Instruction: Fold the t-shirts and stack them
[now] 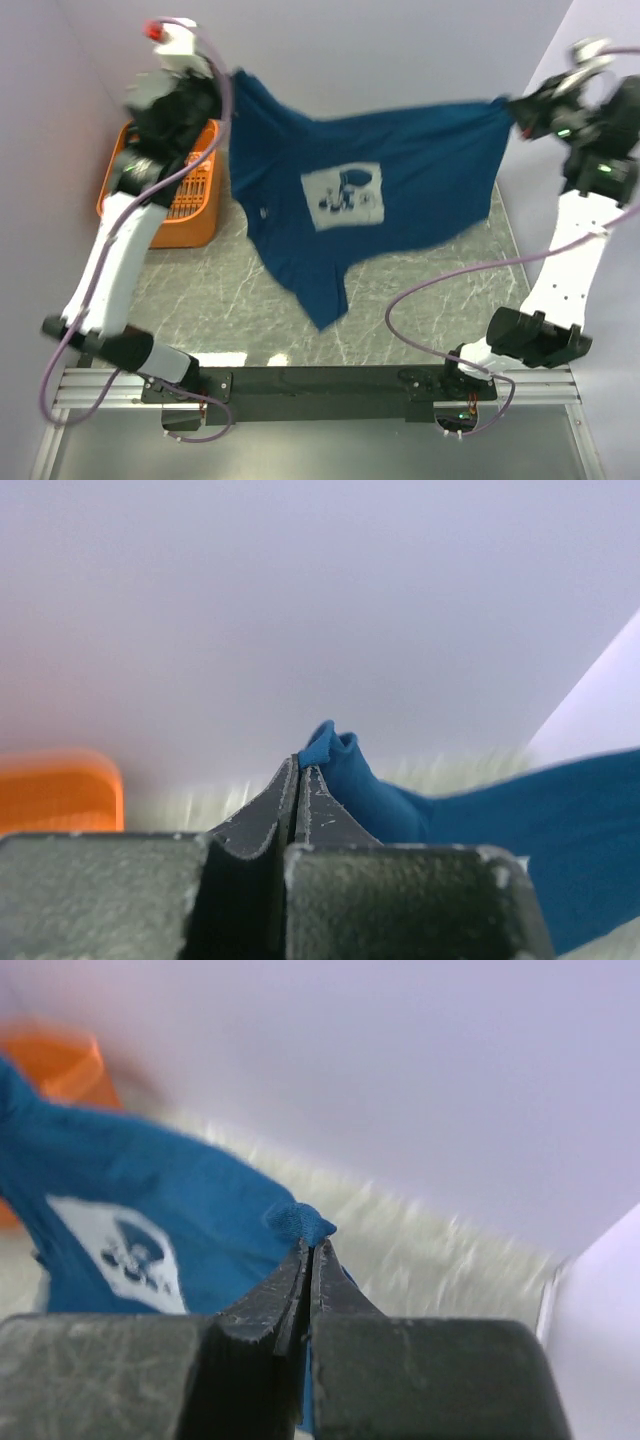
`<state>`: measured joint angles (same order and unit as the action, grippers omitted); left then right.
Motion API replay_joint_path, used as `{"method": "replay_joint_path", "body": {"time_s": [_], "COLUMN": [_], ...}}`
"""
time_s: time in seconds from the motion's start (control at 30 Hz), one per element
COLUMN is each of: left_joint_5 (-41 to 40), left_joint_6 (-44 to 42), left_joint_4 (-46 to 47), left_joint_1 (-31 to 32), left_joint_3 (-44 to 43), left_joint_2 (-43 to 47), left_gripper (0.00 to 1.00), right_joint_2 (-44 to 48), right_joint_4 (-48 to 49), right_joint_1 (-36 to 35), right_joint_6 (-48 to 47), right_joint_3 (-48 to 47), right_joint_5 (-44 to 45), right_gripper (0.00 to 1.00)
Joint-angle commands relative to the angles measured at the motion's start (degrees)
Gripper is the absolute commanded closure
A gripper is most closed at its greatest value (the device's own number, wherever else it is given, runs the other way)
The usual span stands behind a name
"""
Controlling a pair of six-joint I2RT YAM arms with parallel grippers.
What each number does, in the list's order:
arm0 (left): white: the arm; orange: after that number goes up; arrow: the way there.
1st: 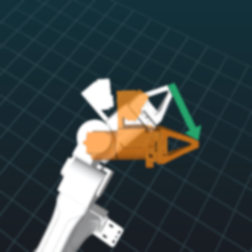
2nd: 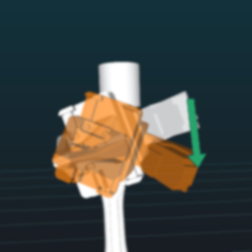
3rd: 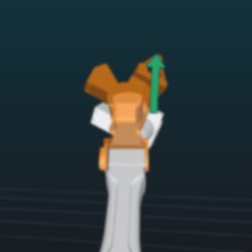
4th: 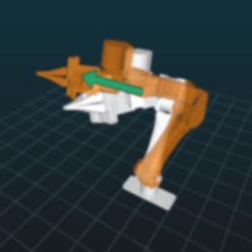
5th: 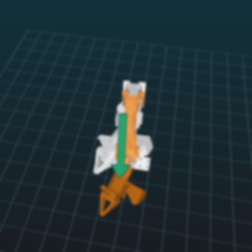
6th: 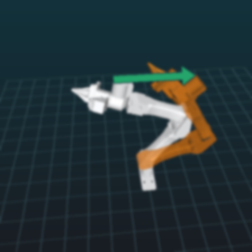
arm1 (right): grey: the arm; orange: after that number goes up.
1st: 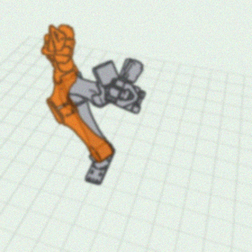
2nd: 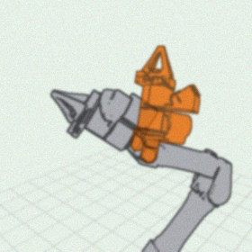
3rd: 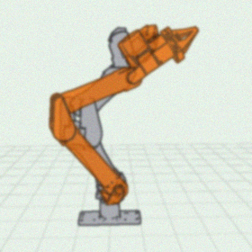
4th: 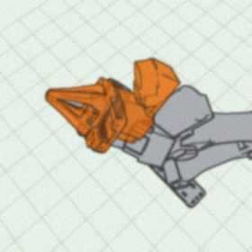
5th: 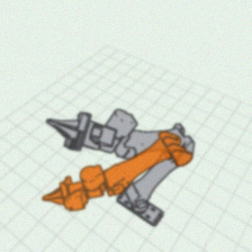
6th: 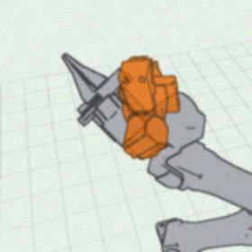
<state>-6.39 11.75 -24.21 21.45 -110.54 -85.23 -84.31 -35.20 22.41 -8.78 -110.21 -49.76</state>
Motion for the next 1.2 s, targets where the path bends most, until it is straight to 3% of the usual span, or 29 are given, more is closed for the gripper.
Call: {"method": "replay_joint_path", "body": {"time_s": [0.0,0.17,0.3,0.37,0.53,0.77,0.87,0.93,0.97,1.07,1.17], "left_joint_5": [3.1,6.7,7.2,7.0,6.6,1.7,0.9,0.2,0.2,0.7,1.6], "left_joint_6": [-0.7,0.8,2.1,2.6,2.7,1.3,2.7,4.5,5.0,7.3,9.3], "left_joint_4": [13.1,21.1,25.9,27.2,27.4,24.6,24.4,24.8,25.8,27.3,28.7], "left_joint_1": [-0.2,-0.2,-0.2,-0.2,-0.2,-0.2,-0.2,-0.2,-0.2,-0.2,-0.4], "left_joint_3": [-4.7,-6.6,-6.2,-6.4,-7.9,-3.2,1.9,5.1,8.8,15.2,20.4], "left_joint_2": [7.7,13.8,17.6,19.5,20.8,20.0,18.4,16.7,16.0,12.2,6.6], "left_gripper": [1.00,0.99,0.99,0.99,0.99,0.99,0.99,0.99,0.99,0.99,0.99], "right_joint_2": [3.2,5.5,7.3,7.8,8.8,11.2,13.1,15.4,16.4,19.1,19.5], "right_joint_4": [11.2,32.1,49.8,57.5,62.2,55.7,53.4,47.3,39.1,26.5,27.8], "right_joint_1": [5.6,12.3,16.6,18.8,21.9,23.5,21.9,18.8,17.3,11.9,8.2], "right_joint_6": [17.0,35.1,54.6,59.9,67.0,61.6,58.5,48.3,43.9,22.2,16.4], "right_joint_3": [-10.3,-13.7,-14.1,-15.2,-18.4,-13.1,-3.8,4.5,7.4,23.3,34.6], "right_joint_5": [-8.5,-16.7,-19.3,-19.5,-17.5,-15.0,-16.2,-16.7,-16.6,-13.4,-7.0], "right_gripper": [1.00,1.00,1.00,1.00,1.00,1.00,1.00,1.00,1.00,1.00,1.00]}}
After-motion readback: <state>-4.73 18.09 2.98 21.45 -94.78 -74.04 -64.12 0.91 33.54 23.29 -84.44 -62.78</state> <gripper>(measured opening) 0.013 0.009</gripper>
